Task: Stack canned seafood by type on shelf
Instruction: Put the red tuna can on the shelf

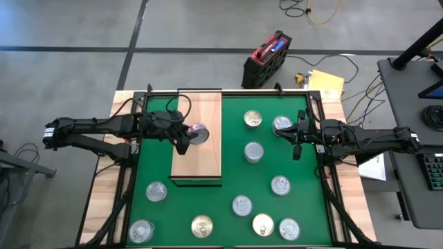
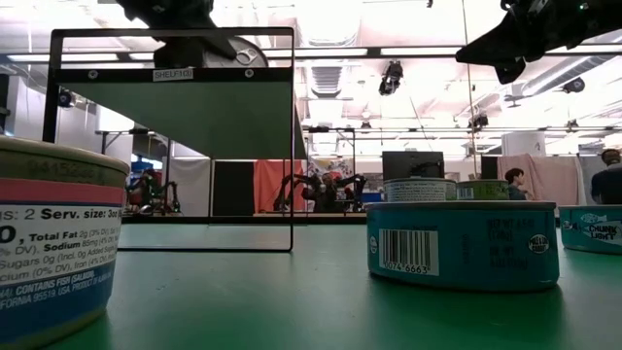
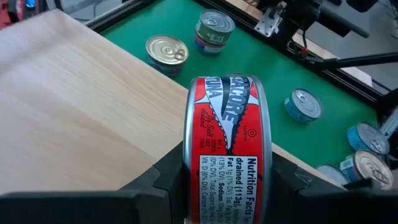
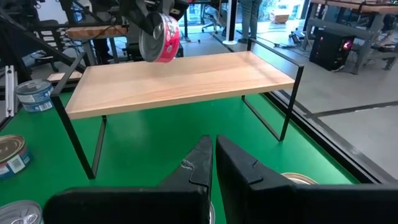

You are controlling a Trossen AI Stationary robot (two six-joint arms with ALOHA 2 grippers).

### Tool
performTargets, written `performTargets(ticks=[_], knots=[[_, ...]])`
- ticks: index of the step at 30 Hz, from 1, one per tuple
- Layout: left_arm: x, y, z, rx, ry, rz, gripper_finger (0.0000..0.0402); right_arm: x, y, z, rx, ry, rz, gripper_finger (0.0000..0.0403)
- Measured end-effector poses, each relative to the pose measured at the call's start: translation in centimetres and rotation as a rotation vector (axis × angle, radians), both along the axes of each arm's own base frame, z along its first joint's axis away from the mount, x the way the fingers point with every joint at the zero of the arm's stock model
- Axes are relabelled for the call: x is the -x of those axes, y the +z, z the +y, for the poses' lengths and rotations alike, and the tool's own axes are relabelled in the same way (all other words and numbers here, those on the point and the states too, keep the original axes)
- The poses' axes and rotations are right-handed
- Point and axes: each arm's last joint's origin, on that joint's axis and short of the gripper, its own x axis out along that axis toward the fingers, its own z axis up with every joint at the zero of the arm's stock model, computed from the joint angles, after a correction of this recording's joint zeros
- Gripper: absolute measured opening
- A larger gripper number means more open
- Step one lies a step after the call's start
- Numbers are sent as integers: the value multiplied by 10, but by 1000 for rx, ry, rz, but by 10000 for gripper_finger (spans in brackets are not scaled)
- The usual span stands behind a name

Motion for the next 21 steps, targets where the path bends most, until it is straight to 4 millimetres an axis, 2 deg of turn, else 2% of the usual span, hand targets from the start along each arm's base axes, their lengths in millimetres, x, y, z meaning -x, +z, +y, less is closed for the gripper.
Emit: performTargets(ticks=[11, 15, 21], knots=[[10, 4, 3, 5, -2, -35, 120, 0, 0, 0, -6, -2, -2, 13], [21, -5, 6, 39, 26, -53, 120, 0, 0, 0, -7, -3, -2, 13], [36, -17, 10, 153, 25, -194, 120, 0, 2, 0, -4, -2, -24, 13]])
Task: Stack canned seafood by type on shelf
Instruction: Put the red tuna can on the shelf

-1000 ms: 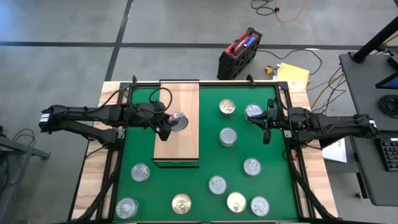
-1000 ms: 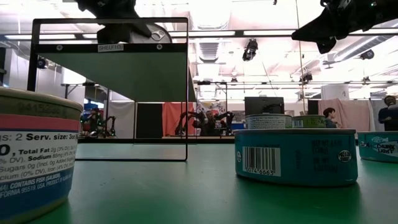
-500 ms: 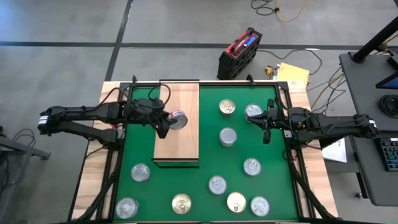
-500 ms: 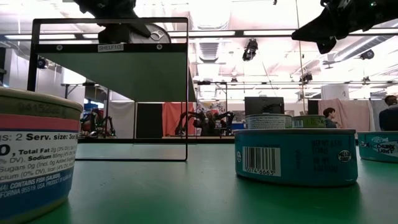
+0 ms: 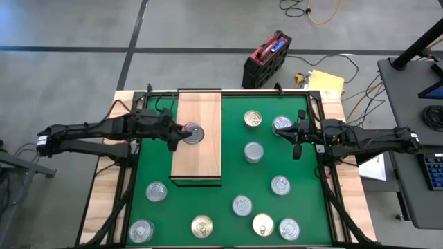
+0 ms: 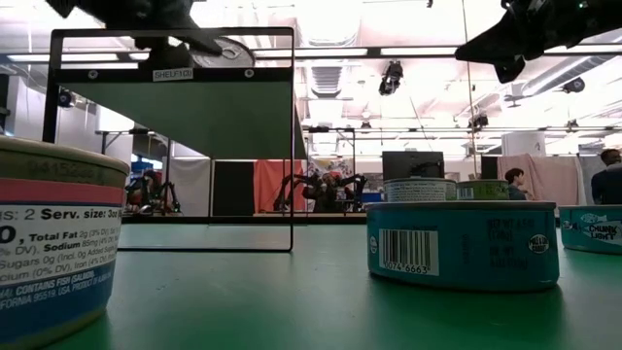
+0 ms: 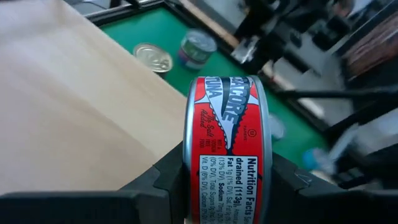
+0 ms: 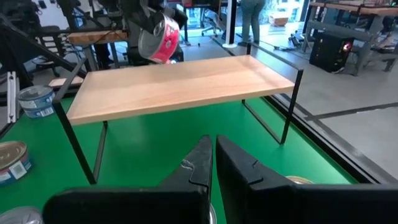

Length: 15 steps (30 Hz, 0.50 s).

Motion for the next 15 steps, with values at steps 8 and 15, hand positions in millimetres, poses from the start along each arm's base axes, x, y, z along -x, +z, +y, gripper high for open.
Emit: performTargets(ticks=[8, 15], knots=[[20, -28, 4, 119, 85, -5, 120, -1, 3, 0, 1, 0, -28, 13], [26, -26, 3, 127, 84, -70, 120, -1, 4, 0, 2, -1, -40, 13]])
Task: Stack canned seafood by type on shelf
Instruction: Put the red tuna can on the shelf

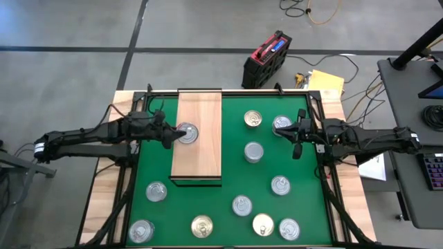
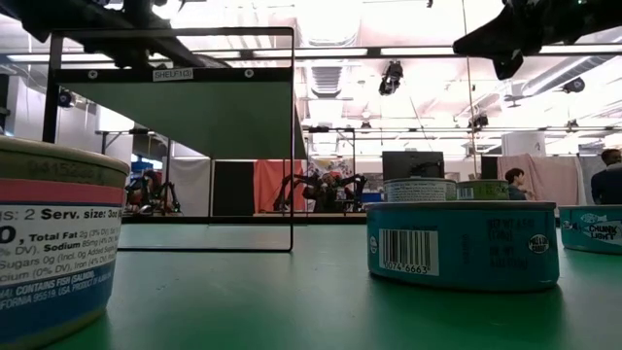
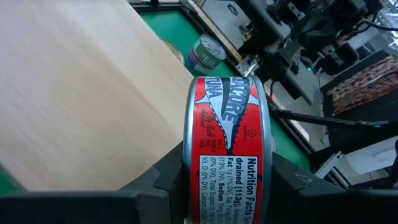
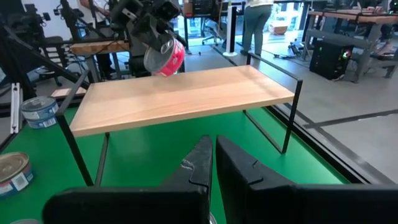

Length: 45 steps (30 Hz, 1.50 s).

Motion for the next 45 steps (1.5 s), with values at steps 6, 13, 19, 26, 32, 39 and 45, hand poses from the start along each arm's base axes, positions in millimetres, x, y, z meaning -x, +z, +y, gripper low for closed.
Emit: performTargets(ticks=[6, 13, 19, 26, 32, 39, 45], knots=[[-2, -4, 0, 31, 12, 28, 120, 0, 0, 0, 0, 0, -5, 13], [-8, -11, 2, 43, 20, 73, 120, 0, 0, 0, 0, 0, -5, 13], [-10, -12, 2, 46, 21, 83, 131, 0, 0, 0, 0, 0, -5, 13], [-10, -13, 2, 44, 19, 99, 137, 0, 0, 0, 0, 0, -5, 13], [-10, -13, 2, 57, 26, 98, 140, 0, 0, 0, 0, 0, -5, 13], [-10, -13, 2, 78, 36, 94, 167, 0, 0, 0, 0, 0, -4, 13], [-10, -13, 2, 78, 36, 96, 199, 0, 0, 0, 0, 0, -4, 13]])
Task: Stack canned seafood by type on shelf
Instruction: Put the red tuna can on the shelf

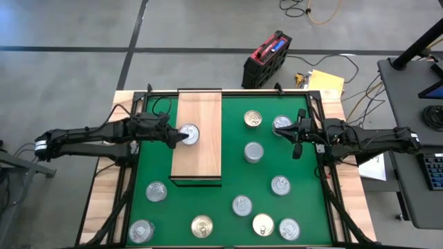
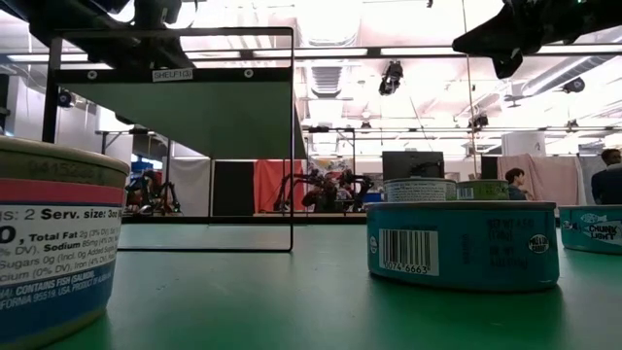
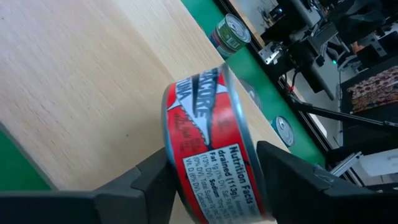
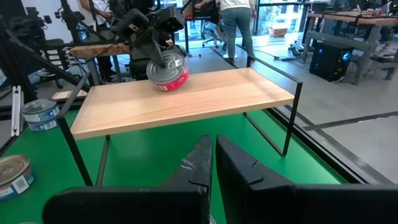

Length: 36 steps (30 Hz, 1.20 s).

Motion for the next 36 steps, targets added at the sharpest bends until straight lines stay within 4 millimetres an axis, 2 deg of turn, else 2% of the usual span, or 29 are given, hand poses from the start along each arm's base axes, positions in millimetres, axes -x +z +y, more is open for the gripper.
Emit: performTargets(ticks=[14, 36], knots=[[2, -2, 0, 7, 0, 38, 240, 0, 0, 0, 0, 0, 0, 13], [4, -5, 0, -32, -6, 88, 243, 0, 0, 0, 0, 0, 0, 13]])
